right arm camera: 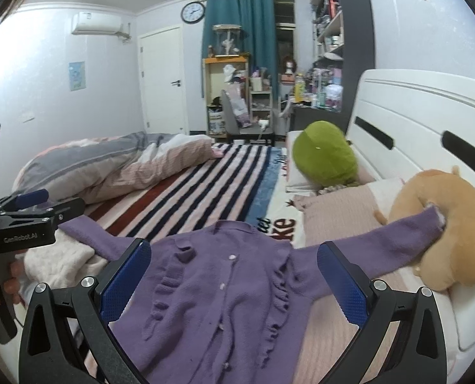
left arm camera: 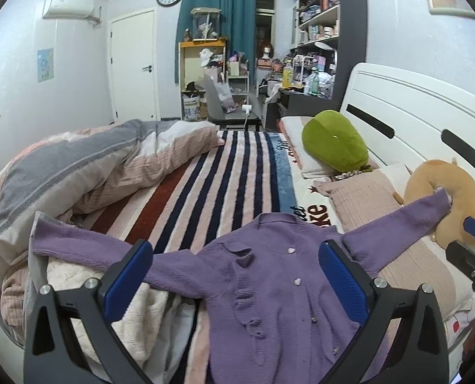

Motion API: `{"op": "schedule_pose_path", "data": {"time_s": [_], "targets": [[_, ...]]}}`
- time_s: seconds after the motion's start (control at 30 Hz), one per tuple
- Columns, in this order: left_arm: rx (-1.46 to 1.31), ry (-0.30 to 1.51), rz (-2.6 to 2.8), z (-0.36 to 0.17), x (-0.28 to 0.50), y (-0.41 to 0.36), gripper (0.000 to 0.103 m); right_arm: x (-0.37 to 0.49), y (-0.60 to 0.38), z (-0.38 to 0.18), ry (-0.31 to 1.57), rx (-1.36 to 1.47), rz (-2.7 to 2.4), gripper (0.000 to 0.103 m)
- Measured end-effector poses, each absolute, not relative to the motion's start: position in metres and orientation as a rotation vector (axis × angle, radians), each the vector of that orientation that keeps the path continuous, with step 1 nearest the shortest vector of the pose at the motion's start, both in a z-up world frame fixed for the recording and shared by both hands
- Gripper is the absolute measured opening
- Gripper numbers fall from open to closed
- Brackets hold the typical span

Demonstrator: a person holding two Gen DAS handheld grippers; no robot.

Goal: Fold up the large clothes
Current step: 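Grasp the purple cardigan's sleeve cuff with the left gripper and lift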

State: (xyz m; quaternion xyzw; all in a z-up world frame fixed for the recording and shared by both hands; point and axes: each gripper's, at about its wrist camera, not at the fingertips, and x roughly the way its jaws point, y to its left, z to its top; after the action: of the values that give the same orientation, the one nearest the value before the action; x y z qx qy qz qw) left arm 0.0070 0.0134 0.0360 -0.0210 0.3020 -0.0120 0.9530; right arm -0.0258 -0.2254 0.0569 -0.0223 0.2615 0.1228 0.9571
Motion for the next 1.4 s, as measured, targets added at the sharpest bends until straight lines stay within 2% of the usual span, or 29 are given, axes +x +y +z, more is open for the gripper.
{"op": "schedule_pose_path", "data": {"time_s": [0.3,0.4,0.47,0.6,0.67,0.73,1.0,1.1,1.17,1.23,1.4], "targets": [[-0.003,0.721,0.142,-0.001,0.046,0.154,0.102,0.022,-0.194,0.019,0.650,-0.010,0.353,0.103],[-0.090,0.774,0.168,-0.018,0.059,0.208,0.098,0.032,-0.185,0.006,0.681,-0.029,0.349,0.103],[-0.150,0.807,0.200,-0.033,0.064,0.240,0.089,0.038,-0.179,-0.001,0.695,-0.038,0.347,0.103],[-0.250,0.859,0.235,-0.061,0.075,0.284,0.078,0.043,-0.169,-0.009,0.717,-0.040,0.353,0.103],[-0.321,0.883,0.245,-0.076,0.077,0.306,0.069,0.044,-0.165,-0.013,0.724,-0.048,0.358,0.103],[-0.380,0.896,0.250,-0.088,0.080,0.320,0.064,0.046,-0.160,-0.016,0.730,-0.059,0.358,0.103],[-0.518,0.906,0.281,-0.113,0.088,0.349,0.052,0.048,-0.160,-0.021,0.749,-0.051,0.353,0.103],[-0.552,0.901,0.301,-0.117,0.093,0.356,0.034,0.048,-0.163,-0.021,0.753,-0.047,0.347,0.103],[-0.547,0.891,0.308,-0.115,0.093,0.355,0.018,0.048,-0.165,-0.022,0.758,-0.040,0.343,0.103],[-0.511,0.866,0.296,-0.108,0.095,0.348,0.011,0.048,-0.166,-0.023,0.761,-0.035,0.340,0.103],[-0.397,0.824,0.271,-0.088,0.097,0.324,0.006,0.047,-0.170,-0.023,0.755,-0.034,0.343,0.103]]}}
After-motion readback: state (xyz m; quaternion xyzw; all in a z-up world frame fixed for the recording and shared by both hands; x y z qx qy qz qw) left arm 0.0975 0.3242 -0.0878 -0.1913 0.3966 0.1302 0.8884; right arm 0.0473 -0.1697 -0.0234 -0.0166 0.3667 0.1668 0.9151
